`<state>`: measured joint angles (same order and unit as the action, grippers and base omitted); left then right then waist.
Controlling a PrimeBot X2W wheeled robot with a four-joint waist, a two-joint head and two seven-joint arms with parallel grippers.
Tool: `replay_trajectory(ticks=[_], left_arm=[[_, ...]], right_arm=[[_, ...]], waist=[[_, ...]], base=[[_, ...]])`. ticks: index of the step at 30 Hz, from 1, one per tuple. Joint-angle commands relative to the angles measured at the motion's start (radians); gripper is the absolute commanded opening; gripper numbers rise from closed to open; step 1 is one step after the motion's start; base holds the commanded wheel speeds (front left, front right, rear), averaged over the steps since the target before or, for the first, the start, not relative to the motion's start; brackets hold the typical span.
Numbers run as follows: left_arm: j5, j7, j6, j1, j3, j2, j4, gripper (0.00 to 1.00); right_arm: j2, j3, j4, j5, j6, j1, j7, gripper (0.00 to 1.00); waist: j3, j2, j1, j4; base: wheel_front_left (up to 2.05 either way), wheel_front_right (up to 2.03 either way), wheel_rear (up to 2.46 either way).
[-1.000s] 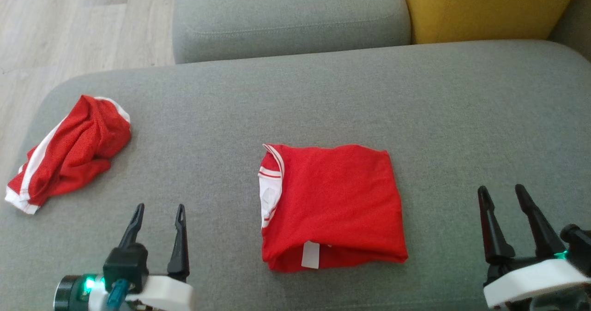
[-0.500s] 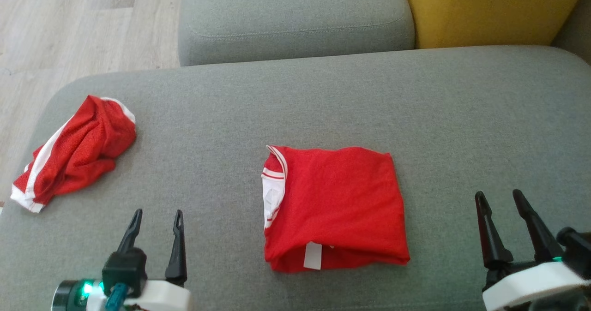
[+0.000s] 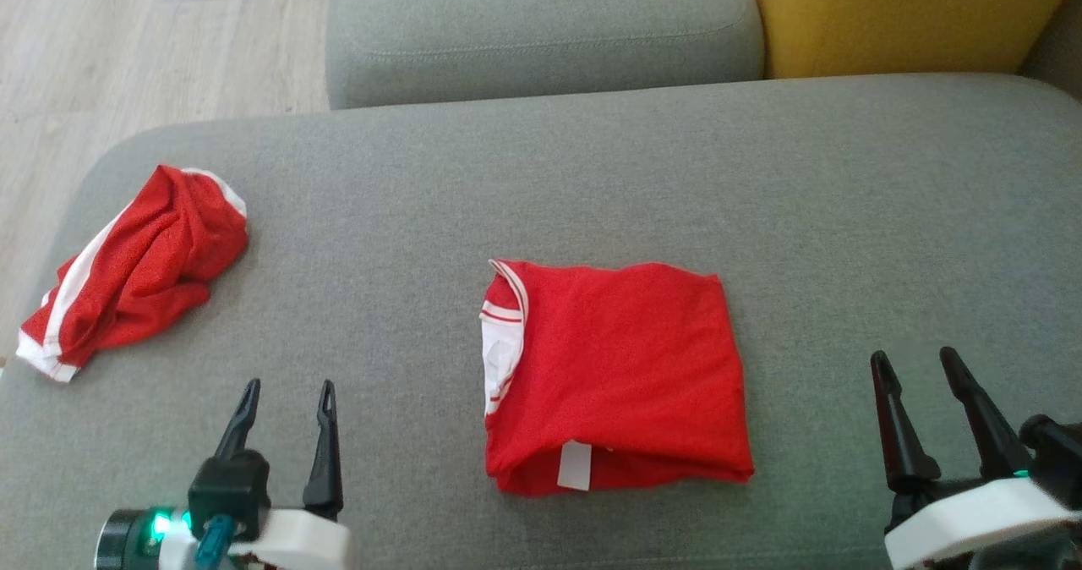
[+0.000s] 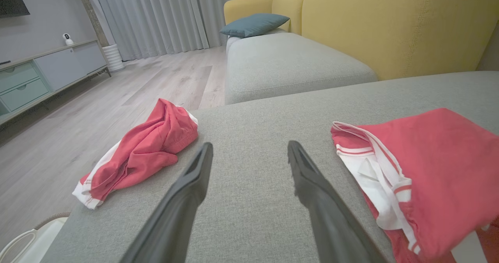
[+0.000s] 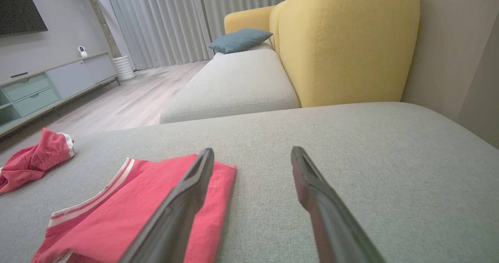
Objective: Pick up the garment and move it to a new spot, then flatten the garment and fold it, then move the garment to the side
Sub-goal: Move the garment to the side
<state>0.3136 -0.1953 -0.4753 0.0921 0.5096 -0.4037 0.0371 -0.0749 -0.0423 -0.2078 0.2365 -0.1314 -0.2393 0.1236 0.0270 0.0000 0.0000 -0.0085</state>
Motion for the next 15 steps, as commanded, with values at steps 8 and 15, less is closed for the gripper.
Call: replay_trajectory(ticks=[8, 15], left_arm=[[-0.01, -0.022, 0.004, -0.114, -0.029, -0.007, 0.031, 1.0], [-0.025, -0.045, 0.025, -0.197, -0.025, 0.017, 0.022, 1.0]], right_arm=[[-0.03, 0.038, -0.001, 0.02, 0.001, 0.062, 0.027, 1.0], [-0.056, 0.097, 0.132, 0.042, 0.001, 0.151, 0.075, 1.0]], waist=[[-0.047, 0.0, 0.0, 0.029], [-0.135, 0.0, 0.0, 0.08]], base=[[0.0, 0.0, 0.0], [0.0, 0.0, 0.0]])
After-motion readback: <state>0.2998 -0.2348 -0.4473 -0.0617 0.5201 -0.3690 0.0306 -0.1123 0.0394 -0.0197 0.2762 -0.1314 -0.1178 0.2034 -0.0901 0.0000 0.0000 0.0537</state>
